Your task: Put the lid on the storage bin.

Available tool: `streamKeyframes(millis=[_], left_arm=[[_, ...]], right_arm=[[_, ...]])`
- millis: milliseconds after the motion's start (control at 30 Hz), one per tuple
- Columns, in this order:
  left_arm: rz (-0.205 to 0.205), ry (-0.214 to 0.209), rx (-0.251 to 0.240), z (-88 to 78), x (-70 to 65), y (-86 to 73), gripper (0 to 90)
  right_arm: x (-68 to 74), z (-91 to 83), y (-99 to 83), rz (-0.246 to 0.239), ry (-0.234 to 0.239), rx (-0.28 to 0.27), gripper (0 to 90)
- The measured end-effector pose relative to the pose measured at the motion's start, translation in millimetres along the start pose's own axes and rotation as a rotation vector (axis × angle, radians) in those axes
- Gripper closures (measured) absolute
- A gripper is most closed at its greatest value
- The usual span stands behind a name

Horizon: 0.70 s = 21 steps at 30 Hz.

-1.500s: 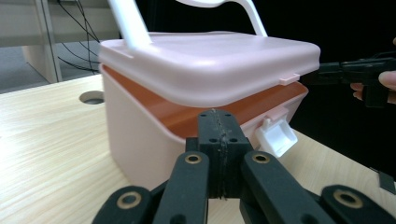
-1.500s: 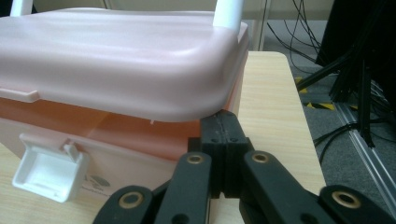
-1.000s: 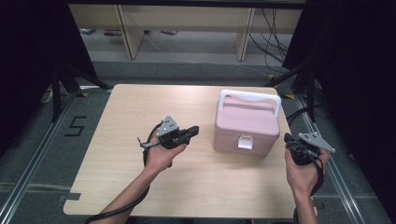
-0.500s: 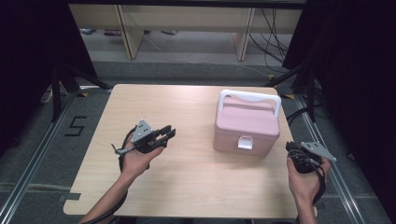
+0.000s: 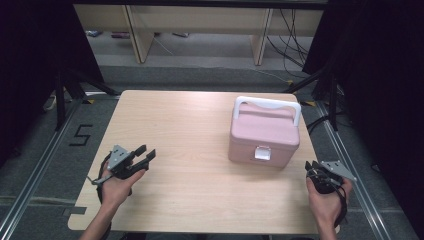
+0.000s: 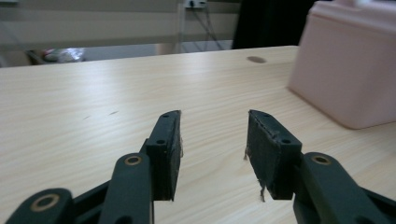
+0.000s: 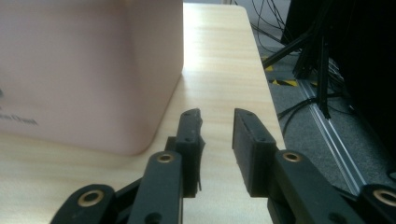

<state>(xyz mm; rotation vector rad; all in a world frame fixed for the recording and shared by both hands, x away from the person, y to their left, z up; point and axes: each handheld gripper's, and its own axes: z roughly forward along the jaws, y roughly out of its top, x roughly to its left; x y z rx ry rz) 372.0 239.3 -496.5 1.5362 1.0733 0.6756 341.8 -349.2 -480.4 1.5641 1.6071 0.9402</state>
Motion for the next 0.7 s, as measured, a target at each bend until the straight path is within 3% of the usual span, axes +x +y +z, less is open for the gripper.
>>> streamKeyframes(millis=[33,67,167,200,233,267,300,333,367,433,467,567,600,700], left_arm=[[-0.004,0.012,0.000,-3.0,3.3,-3.0,53.0],[-0.010,0.021,-0.008,-5.8,7.8,-7.4,52.6],[-0.039,0.059,-0.001,-16.3,18.6,-18.0,51.7],[-0.051,0.066,-0.004,-19.0,21.5,-20.5,51.4],[-0.060,0.074,-0.007,-21.3,23.8,-22.1,51.1],[-0.065,0.080,-0.009,-23.3,25.4,-23.0,50.9],[-0.065,0.083,-0.018,-24.6,26.8,-23.4,50.7],[-0.069,0.095,-0.019,-26.7,27.1,-23.3,50.5],[-0.070,0.098,-0.023,-28.5,27.5,-23.4,50.4],[-0.065,0.097,-0.039,-30.0,27.8,-24.5,50.1],[-0.066,0.101,-0.043,-31.0,27.5,-25.0,50.0],[-0.066,0.097,-0.051,-31.3,26.8,-26.0,49.6],[-0.062,0.095,-0.049,-31.3,26.3,-25.9,49.5],[-0.059,0.085,-0.054,-30.2,23.6,-25.4,49.4]], right_arm=[[-2.2,2.3,-2.6,-0.028,0.002,-0.019,70.5],[0.8,1.8,-4.4,0.014,0.006,-0.007,70.0],[-1.8,4.8,-9.2,-0.031,0.006,-0.037,68.6],[0.9,4.6,-11.1,0.001,0.001,-0.018,68.1],[-1.7,6.0,-11.8,-0.034,0.004,-0.031,67.2],[-1.1,6.5,-12.9,-0.030,0.004,-0.038,66.6],[1.8,5.5,-14.0,0.012,0.008,-0.037,66.0],[-0.3,5.8,-14.7,-0.009,0.016,-0.041,65.3],[1.1,6.7,-16.7,0.005,0.005,-0.060,64.6],[-0.3,6.9,-19.0,-0.010,-0.007,-0.075,62.6],[0.7,8.1,-20.9,0.019,0.021,-0.096,61.7],[5.2,7.3,-23.7,0.079,0.023,-0.083,60.4],[3.3,8.6,-23.6,0.043,0.020,-0.093,60.1],[4.5,9.1,-22.9,0.049,0.029,-0.102,59.2]])
